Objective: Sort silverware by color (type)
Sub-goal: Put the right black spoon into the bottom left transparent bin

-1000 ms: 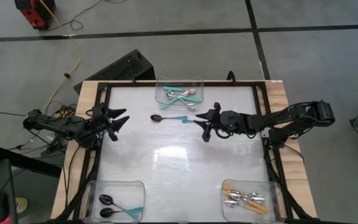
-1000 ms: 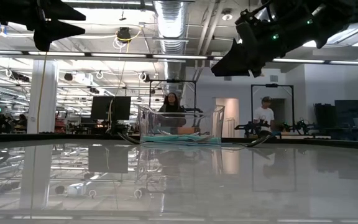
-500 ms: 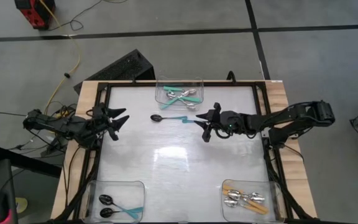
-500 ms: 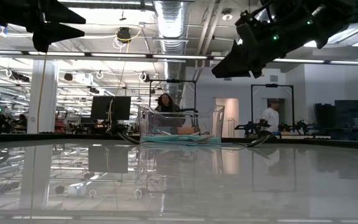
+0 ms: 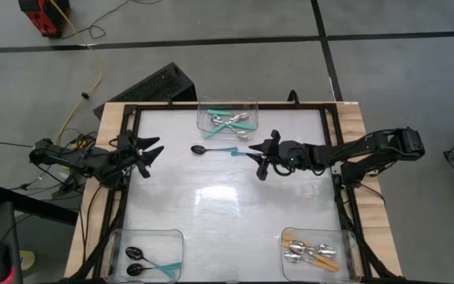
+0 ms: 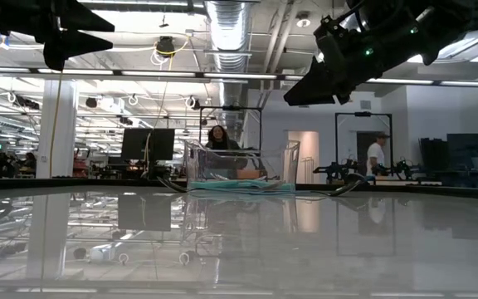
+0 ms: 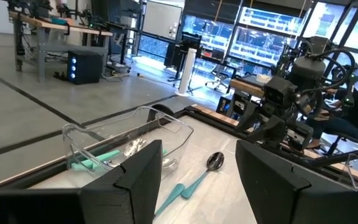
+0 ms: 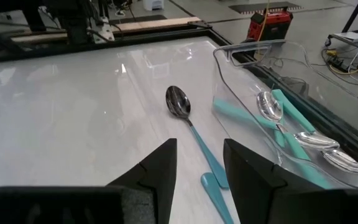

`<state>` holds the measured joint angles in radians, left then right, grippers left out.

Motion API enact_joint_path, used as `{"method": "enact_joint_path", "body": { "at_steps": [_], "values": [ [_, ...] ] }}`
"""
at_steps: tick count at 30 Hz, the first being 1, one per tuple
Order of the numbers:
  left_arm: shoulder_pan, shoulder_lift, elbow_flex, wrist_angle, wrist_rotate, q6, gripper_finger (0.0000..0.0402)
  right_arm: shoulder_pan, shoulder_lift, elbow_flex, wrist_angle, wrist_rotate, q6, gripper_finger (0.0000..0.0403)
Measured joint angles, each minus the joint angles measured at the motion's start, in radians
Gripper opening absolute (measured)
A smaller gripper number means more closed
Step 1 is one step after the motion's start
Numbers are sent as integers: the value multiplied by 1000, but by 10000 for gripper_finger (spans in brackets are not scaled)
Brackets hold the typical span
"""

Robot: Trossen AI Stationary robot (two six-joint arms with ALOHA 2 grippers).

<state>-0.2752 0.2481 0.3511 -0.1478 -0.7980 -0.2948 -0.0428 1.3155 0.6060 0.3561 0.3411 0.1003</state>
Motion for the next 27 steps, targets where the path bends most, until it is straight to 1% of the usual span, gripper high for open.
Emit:
{"method": "enact_joint_path", "body": {
  "at_steps": [7,10,14,18,21,27],
  "values": [
    [0,0,0,7,-54,-32,190,0,0,0,-9,-1,-44,156],
    [0,0,0,3,-55,10,190,0,0,0,-12,-1,11,156],
    [0,0,0,3,-25,47,190,0,0,0,-20,-1,91,156],
    [0,0,0,3,23,15,190,2,0,0,-26,-1,101,156],
    [0,0,0,3,30,13,190,1,0,0,-26,-1,100,156],
    [0,0,0,7,-29,-7,190,1,0,0,-23,-1,66,156]
  ]
}}
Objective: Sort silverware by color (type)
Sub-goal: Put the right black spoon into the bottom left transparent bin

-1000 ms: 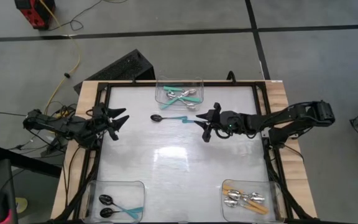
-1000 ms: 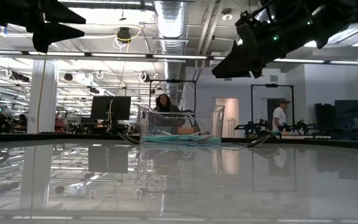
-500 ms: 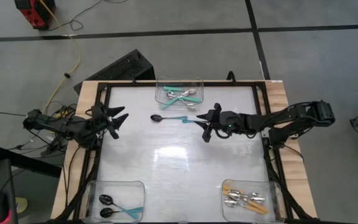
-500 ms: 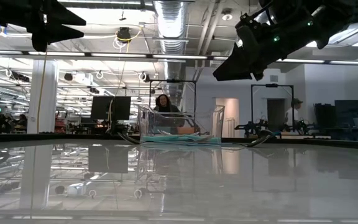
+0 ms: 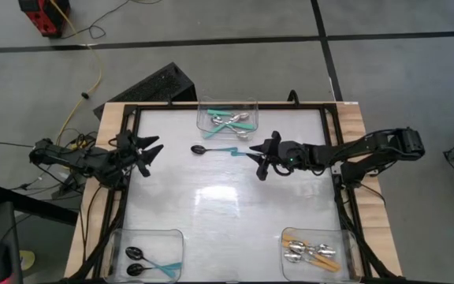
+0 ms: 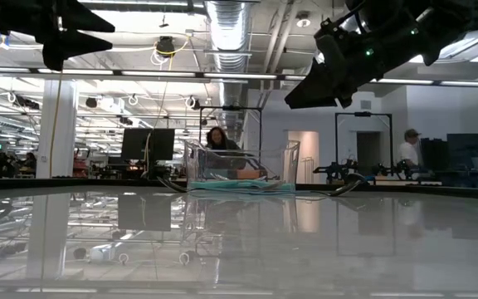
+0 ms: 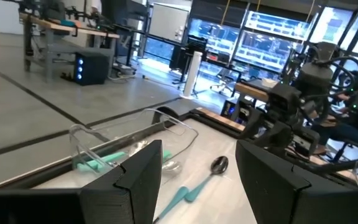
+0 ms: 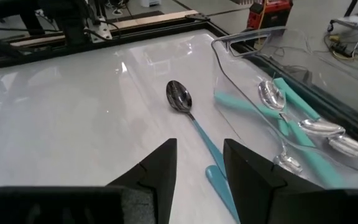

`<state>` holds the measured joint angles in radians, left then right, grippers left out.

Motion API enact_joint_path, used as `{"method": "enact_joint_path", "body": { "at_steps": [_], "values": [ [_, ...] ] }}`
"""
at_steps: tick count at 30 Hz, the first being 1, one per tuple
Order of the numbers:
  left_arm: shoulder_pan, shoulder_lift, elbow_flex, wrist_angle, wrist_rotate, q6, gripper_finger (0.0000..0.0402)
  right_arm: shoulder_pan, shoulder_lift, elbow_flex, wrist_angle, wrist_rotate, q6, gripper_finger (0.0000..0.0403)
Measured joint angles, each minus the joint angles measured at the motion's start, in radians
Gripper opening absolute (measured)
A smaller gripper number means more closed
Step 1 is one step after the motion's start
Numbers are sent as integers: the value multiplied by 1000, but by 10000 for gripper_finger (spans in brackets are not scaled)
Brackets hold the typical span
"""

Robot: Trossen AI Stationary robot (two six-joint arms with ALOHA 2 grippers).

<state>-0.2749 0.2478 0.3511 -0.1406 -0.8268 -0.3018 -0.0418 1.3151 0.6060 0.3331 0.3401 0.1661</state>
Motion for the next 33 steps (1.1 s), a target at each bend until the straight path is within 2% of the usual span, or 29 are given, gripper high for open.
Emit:
{"method": "enact_joint_path", "body": {
  "at_steps": [11,25,33],
  "values": [
    [0,0,0,0,-28,-52,190,0,0,0,13,0,-44,156],
    [0,1,0,-8,-52,-36,190,2,0,0,14,2,-91,158],
    [0,1,0,-13,-52,-35,190,0,0,0,9,2,-100,191]
  ]
}}
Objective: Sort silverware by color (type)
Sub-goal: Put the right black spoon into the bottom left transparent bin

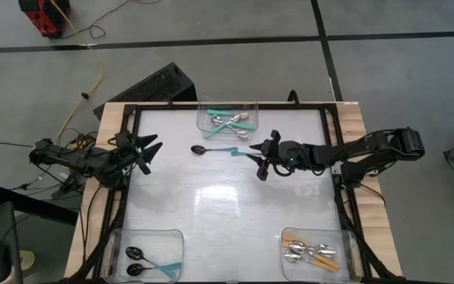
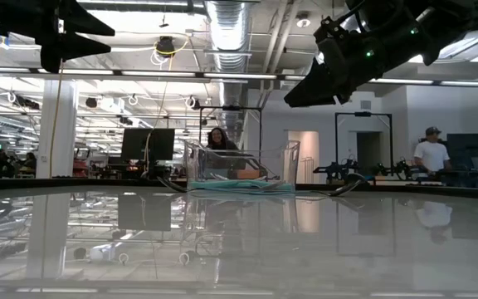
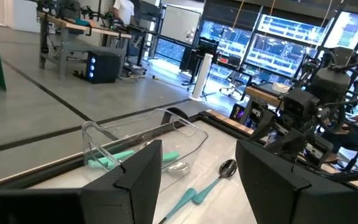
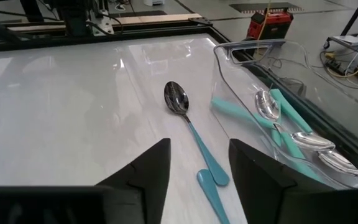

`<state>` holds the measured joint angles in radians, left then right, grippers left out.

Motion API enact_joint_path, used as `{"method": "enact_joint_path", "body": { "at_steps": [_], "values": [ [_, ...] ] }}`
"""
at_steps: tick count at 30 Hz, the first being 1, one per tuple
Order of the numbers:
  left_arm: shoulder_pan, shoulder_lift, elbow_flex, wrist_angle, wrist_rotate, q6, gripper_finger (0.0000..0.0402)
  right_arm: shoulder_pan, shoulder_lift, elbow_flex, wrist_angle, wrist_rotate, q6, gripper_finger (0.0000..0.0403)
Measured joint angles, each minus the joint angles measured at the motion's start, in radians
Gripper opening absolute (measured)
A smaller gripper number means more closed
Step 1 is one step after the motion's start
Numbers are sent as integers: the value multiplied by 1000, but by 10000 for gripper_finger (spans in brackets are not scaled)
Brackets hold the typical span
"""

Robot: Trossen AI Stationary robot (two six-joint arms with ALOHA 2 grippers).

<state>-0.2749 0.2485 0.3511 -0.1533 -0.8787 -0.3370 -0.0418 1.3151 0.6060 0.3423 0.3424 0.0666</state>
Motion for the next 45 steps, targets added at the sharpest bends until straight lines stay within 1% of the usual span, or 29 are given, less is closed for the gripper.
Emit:
{"method": "enact_joint_path", "body": {
  "at_steps": [5,8,17,28,36,43,45],
  "values": [
    [0,0,0,-1,0,0,190,0,0,0,-18,0,3,221],
    [0,0,0,-19,0,-2,190,0,0,0,-35,0,4,228],
    [0,0,0,-23,7,-12,190,-6,0,0,-87,1,4,230],
    [0,0,0,-23,8,-24,190,-27,0,0,-77,1,38,230],
    [0,0,0,-53,11,-44,190,-56,0,0,-162,7,68,230],
    [0,0,0,-80,9,-66,190,-77,0,0,-140,5,58,230],
    [0,0,0,-89,9,-61,190,-81,18,1,-140,5,57,230]
  ]
}}
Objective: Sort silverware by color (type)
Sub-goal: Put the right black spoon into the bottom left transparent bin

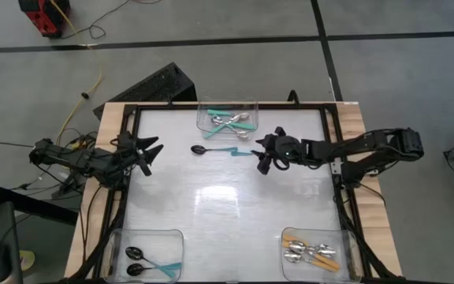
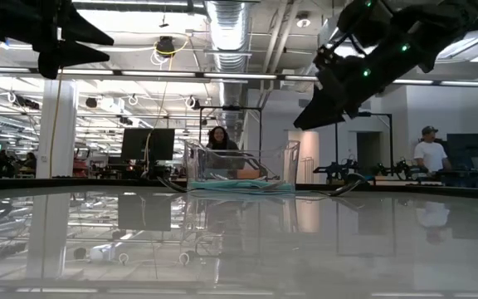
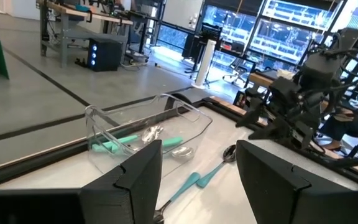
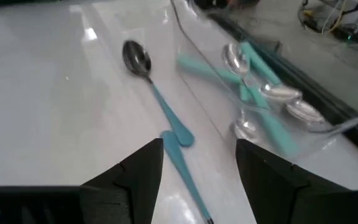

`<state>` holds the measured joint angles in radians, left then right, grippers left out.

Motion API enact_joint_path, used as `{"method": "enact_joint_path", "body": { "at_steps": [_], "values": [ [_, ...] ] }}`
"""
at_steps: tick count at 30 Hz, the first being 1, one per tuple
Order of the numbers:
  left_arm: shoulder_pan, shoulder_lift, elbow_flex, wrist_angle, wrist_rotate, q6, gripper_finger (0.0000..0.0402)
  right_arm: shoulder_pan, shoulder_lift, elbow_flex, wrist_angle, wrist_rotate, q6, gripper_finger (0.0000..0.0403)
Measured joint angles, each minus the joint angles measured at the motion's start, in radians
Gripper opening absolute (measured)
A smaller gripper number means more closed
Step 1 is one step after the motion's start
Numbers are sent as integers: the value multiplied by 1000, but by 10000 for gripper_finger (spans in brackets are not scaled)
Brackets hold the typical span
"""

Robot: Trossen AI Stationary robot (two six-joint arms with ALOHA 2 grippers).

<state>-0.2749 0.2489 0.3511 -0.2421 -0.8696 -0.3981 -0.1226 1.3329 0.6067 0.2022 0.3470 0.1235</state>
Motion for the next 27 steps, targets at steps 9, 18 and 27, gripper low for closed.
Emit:
{"method": "enact_joint_path", "body": {
  "at_steps": [9,18,27],
  "values": [
    [0,0,0,-21,2,-7,190,-10,125,1,82,-4,-72,230],
    [0,0,0,-40,-6,-9,190,-10,162,0,71,-5,-90,230],
    [0,0,0,-49,-6,-17,190,-26,187,1,81,-8,-121,230]
  ]
}}
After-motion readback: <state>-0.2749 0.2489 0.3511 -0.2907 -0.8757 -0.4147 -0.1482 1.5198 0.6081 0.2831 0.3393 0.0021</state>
